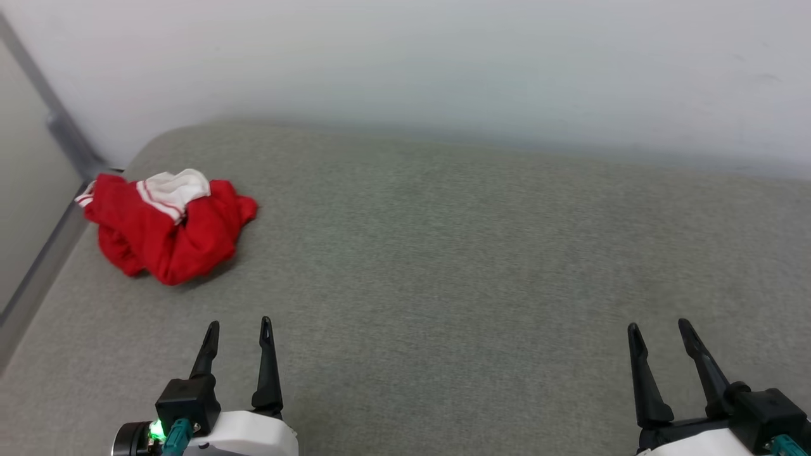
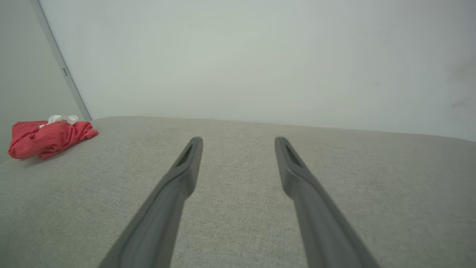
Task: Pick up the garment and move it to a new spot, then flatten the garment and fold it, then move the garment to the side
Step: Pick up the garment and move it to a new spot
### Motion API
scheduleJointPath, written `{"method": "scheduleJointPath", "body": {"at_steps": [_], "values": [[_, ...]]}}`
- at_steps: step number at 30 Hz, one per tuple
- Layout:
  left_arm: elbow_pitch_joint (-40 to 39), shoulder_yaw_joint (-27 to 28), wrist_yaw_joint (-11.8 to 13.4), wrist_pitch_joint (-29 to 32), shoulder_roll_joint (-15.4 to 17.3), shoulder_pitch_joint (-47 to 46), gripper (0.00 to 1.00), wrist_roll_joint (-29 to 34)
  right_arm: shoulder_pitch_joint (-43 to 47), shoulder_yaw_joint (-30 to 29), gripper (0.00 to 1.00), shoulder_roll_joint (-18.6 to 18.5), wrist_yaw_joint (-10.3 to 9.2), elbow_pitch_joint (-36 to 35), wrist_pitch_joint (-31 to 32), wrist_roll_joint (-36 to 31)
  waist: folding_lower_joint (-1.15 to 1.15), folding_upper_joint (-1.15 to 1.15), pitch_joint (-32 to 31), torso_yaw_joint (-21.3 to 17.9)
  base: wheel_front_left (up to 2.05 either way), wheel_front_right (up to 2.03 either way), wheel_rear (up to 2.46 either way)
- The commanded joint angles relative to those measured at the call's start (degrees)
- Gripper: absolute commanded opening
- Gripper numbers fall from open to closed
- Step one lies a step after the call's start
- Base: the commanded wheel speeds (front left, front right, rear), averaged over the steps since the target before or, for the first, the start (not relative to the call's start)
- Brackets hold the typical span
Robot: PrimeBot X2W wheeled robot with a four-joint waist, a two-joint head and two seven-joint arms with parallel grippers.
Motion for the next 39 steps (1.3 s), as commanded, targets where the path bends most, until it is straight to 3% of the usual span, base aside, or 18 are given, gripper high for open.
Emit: {"method": "scheduleJointPath", "body": {"at_steps": [1, 12, 22, 30, 39], "values": [[0.0, 0.2, 0.2, -0.2, 0.0, -0.3, 1.00, -0.3, 0.2, 0.1, 1.00, 0.0, -0.02, -0.2, -0.1, -0.4, 0.00, 0.00, 0.3, 2.1, 0.00, 0.00, 0.00], [0.3, 0.9, 0.3, -0.2, 0.0, 0.1, 1.00, -0.9, 0.4, 1.4, 1.00, 0.0, -0.02, -0.7, -0.1, -1.1, 0.00, 0.00, 0.8, 11.1, 0.00, 0.00, 0.00], [0.5, 1.0, 0.8, -0.1, 0.0, 0.5, 1.00, -1.9, 0.5, 2.5, 1.00, 0.0, -0.03, -0.7, -0.1, -1.4, 0.00, 0.00, 0.9, 16.9, 0.00, 0.00, 0.00], [0.8, 1.0, 0.7, -0.1, 0.0, 1.0, 1.00, -2.5, 0.7, 2.9, 1.00, 0.0, -0.02, -0.6, -0.1, -1.7, 0.00, 0.00, 0.9, 19.6, 0.00, 0.00, 0.00], [1.2, 2.1, 0.2, -0.2, 0.0, 0.4, 1.00, -3.0, 0.2, 3.5, 1.00, 0.0, -0.03, -0.3, -0.1, -1.7, 0.00, 0.00, 0.9, 19.7, 0.00, 0.00, 0.00]]}}
